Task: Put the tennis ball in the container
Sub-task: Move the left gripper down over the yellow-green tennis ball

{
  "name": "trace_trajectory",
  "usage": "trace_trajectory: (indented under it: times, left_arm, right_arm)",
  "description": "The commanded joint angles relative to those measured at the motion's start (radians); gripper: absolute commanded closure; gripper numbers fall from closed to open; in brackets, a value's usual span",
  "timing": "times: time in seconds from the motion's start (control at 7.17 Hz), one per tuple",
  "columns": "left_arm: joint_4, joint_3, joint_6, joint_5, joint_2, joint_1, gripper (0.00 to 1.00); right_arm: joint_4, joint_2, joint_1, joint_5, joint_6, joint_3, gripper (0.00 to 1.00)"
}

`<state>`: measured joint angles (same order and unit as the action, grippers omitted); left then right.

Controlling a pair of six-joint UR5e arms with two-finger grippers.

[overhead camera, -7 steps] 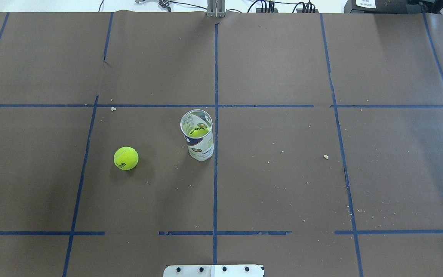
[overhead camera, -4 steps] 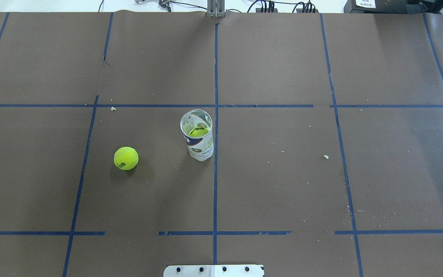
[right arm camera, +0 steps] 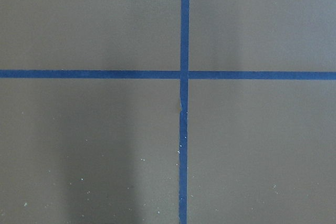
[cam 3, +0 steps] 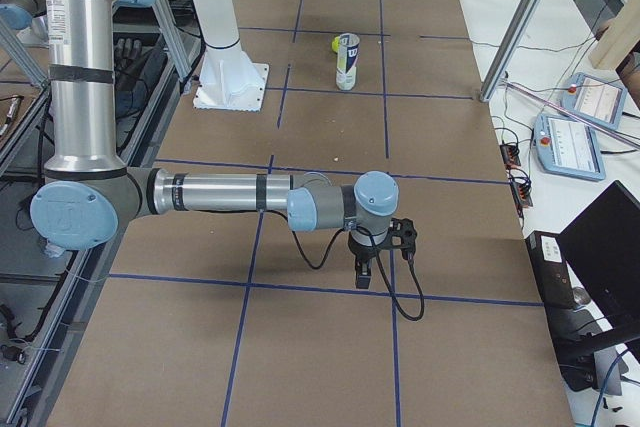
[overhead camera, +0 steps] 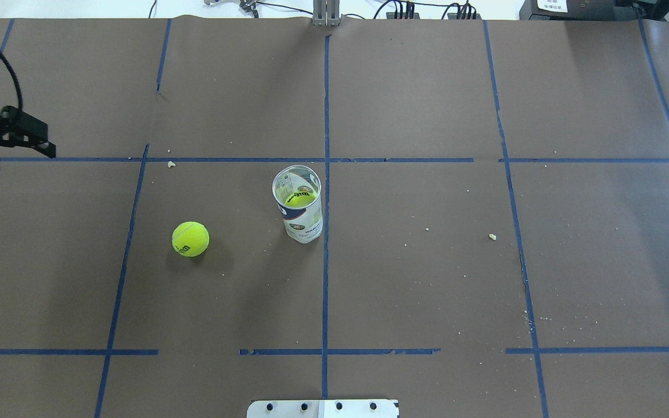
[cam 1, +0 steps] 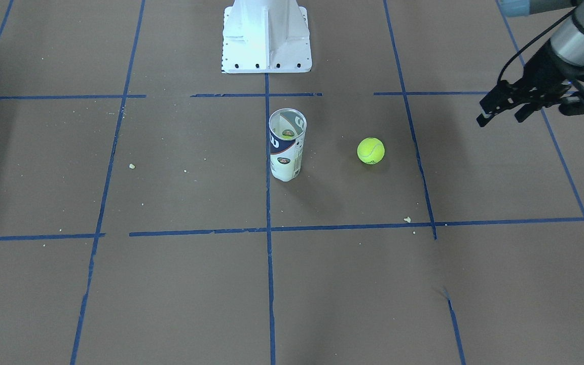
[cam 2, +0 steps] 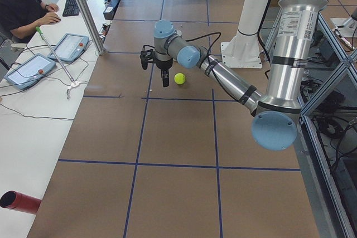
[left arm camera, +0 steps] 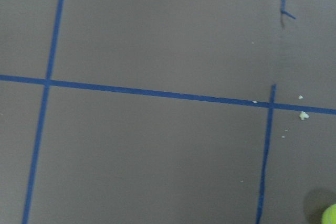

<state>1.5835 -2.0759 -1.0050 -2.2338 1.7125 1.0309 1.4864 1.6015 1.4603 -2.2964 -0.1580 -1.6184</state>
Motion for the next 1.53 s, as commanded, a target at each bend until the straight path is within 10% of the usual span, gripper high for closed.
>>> trace_trajectory:
  times: [0.0,0.56,1.4]
  left_arm:
    - [0.016,0.052,-0.122,0.109,0.099,-0.162,0.00]
    - [0.033,0.199,-0.161,0.305,0.225,-0.354,0.00]
    - [0.161,0.287,-0.202,0.307,0.213,-0.420,0.00]
  right_arm:
    - [0.000,0.000,0.000,0.000,0.000,0.000,0.00]
    - [0.000,0.000,0.000,0.000,0.000,0.000,0.00]
    - [0.000,0.000,0.000,0.000,0.000,0.000,0.00]
